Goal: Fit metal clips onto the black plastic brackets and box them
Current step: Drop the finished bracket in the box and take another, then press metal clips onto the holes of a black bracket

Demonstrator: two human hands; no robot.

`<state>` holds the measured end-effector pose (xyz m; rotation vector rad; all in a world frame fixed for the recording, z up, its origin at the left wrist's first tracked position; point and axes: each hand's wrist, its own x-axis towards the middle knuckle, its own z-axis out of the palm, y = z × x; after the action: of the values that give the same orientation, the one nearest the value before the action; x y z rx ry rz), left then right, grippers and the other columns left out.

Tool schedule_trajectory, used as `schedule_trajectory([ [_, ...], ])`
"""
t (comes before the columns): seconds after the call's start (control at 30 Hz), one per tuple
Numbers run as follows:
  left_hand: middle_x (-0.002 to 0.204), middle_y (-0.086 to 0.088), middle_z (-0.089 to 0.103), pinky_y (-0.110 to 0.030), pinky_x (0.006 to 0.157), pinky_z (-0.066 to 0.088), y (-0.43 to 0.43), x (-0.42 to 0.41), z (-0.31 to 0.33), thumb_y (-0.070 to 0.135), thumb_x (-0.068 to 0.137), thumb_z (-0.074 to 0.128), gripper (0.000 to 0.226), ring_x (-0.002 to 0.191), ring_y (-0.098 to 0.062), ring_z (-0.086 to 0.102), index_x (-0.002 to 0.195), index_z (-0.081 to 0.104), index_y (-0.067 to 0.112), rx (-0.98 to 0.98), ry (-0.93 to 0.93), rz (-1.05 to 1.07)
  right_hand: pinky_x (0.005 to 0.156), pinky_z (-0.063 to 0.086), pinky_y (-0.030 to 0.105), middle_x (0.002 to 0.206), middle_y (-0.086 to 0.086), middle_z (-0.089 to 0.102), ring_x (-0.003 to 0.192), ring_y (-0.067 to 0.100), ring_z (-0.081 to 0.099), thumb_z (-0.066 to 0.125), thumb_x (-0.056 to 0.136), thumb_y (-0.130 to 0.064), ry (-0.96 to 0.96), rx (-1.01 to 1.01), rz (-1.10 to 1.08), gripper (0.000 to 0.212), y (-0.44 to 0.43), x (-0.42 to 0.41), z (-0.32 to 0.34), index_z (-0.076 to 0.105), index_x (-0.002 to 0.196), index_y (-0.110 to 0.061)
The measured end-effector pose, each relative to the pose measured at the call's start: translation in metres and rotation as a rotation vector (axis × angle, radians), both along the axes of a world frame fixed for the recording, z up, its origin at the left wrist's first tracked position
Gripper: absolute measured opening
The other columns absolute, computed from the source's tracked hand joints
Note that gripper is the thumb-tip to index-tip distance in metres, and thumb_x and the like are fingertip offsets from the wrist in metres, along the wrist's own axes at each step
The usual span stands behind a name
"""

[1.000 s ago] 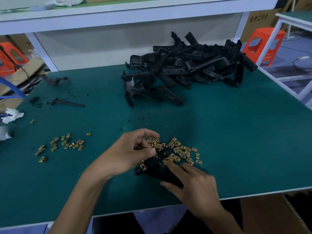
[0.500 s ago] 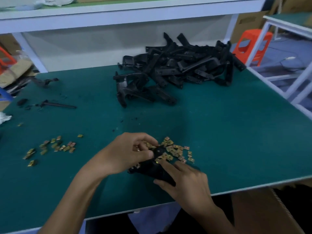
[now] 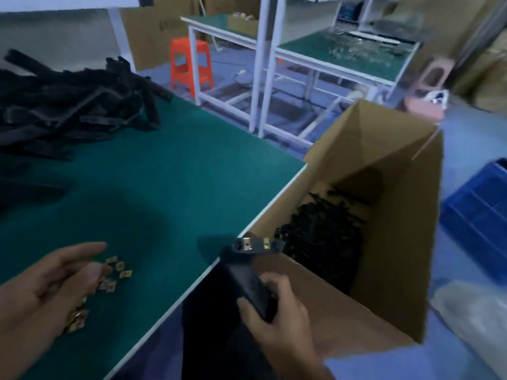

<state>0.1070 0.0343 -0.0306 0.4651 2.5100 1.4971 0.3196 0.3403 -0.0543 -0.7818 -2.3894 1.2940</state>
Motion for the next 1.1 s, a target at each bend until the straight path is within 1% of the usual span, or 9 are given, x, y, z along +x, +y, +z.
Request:
schedule_trajectory([
  [0.13, 0.107, 0.011, 0.076, -0.042, 0.058, 0.062, 0.041, 0.024, 0.03, 0.082, 0.078, 0.056, 0.066, 0.092, -0.009, 0.074, 0.13, 0.063, 0.041, -0.029, 0.006, -0.011, 0.076, 0.045, 0.012, 0.107, -0.027, 0.066, 0.1, -0.004, 0.063, 0.068, 0.081, -0.066, -0.003, 0.114, -0.267, 0.04, 0.089, 0.022, 0.005, 0.058, 0.114, -0.046],
  [0.23, 0.095, 0.012, 0.078, -0.01, 0.077, 0.052, 0.06, 0.041, 0.052, 0.071, 0.081, 0.066, 0.037, 0.083, 0.001, 0.071, 0.111, 0.069, 0.05, 0.005, -0.045, -0.03, 0.104, 0.045, 0.037, 0.146, 0.003, 0.055, 0.134, 0.026, 0.051, 0.068, 0.083, -0.062, -0.095, 0.138, -0.379, 0.085, 0.157, 0.011, 0.019, 0.044, 0.15, -0.017],
  [0.37, 0.094, 0.018, 0.077, -0.008, 0.074, 0.05, 0.053, 0.051, 0.065, 0.039, 0.082, 0.062, 0.023, 0.085, 0.006, 0.068, 0.095, 0.072, 0.055, 0.06, -0.086, -0.01, 0.112, 0.039, 0.056, 0.159, 0.01, 0.038, 0.144, 0.035, 0.038, 0.062, 0.083, -0.067, -0.141, 0.132, -0.386, 0.097, 0.18, -0.03, 0.033, 0.025, 0.159, -0.02],
  [0.5, 0.103, 0.031, 0.07, -0.016, 0.076, 0.049, 0.02, 0.057, 0.058, 0.028, 0.098, 0.058, 0.031, 0.095, 0.01, 0.064, 0.095, 0.071, 0.056, 0.013, -0.114, 0.164, 0.092, 0.046, 0.044, 0.133, 0.013, 0.064, 0.12, 0.035, 0.059, 0.069, 0.088, -0.051, -0.082, 0.155, -0.167, 0.062, 0.131, -0.092, 0.036, 0.055, 0.142, -0.022],
  [0.67, 0.102, 0.03, 0.071, -0.015, 0.08, 0.049, -0.029, 0.069, 0.042, 0.021, 0.097, 0.064, 0.038, 0.095, 0.011, 0.063, 0.094, 0.07, 0.058, 0.009, -0.049, 0.468, 0.095, 0.04, 0.02, 0.115, -0.008, 0.069, 0.108, 0.008, 0.061, 0.074, 0.089, -0.027, 0.159, 0.12, 0.239, 0.038, 0.022, -0.173, 0.048, 0.065, 0.126, -0.024],
  [0.8, 0.101, 0.024, 0.073, -0.013, 0.078, 0.05, -0.056, 0.074, 0.028, 0.018, 0.099, 0.062, 0.038, 0.097, 0.008, 0.066, 0.094, 0.072, 0.054, 0.084, -0.063, 0.585, 0.095, 0.048, 0.027, 0.11, -0.018, 0.067, 0.107, 0.003, 0.063, 0.068, 0.094, -0.033, 0.154, 0.15, 0.619, 0.028, -0.06, -0.249, 0.067, 0.067, 0.122, -0.029],
  [0.9, 0.1, 0.021, 0.074, -0.007, 0.077, 0.049, -0.063, 0.079, 0.021, 0.016, 0.098, 0.062, 0.037, 0.096, 0.007, 0.067, 0.096, 0.072, 0.051, 0.112, -0.068, 0.604, 0.104, 0.043, 0.029, 0.133, -0.006, 0.061, 0.125, 0.012, 0.056, 0.06, 0.099, -0.038, 0.045, 0.283, 0.834, 0.042, -0.113, -0.311, 0.076, 0.057, 0.138, -0.024],
  [1.0, 0.099, 0.021, 0.075, -0.007, 0.082, 0.049, -0.065, 0.086, 0.019, 0.012, 0.097, 0.064, 0.04, 0.096, 0.006, 0.067, 0.095, 0.072, 0.051, 0.097, -0.06, 0.642, 0.12, 0.027, 0.039, 0.164, 0.004, 0.028, 0.151, 0.024, 0.026, 0.053, 0.103, -0.038, -0.074, 0.436, 0.903, 0.068, -0.155, -0.362, 0.073, 0.024, 0.16, -0.015],
  [1.1, 0.1, 0.027, 0.072, -0.012, 0.082, 0.051, -0.066, 0.097, 0.02, 0.022, 0.098, 0.062, 0.031, 0.097, 0.009, 0.066, 0.102, 0.07, 0.052, 0.054, -0.045, 0.658, 0.124, 0.021, 0.046, 0.168, 0.006, 0.014, 0.154, 0.029, 0.012, 0.049, 0.106, -0.03, -0.197, 0.489, 0.911, 0.076, -0.18, -0.395, 0.056, 0.001, 0.163, -0.016],
])
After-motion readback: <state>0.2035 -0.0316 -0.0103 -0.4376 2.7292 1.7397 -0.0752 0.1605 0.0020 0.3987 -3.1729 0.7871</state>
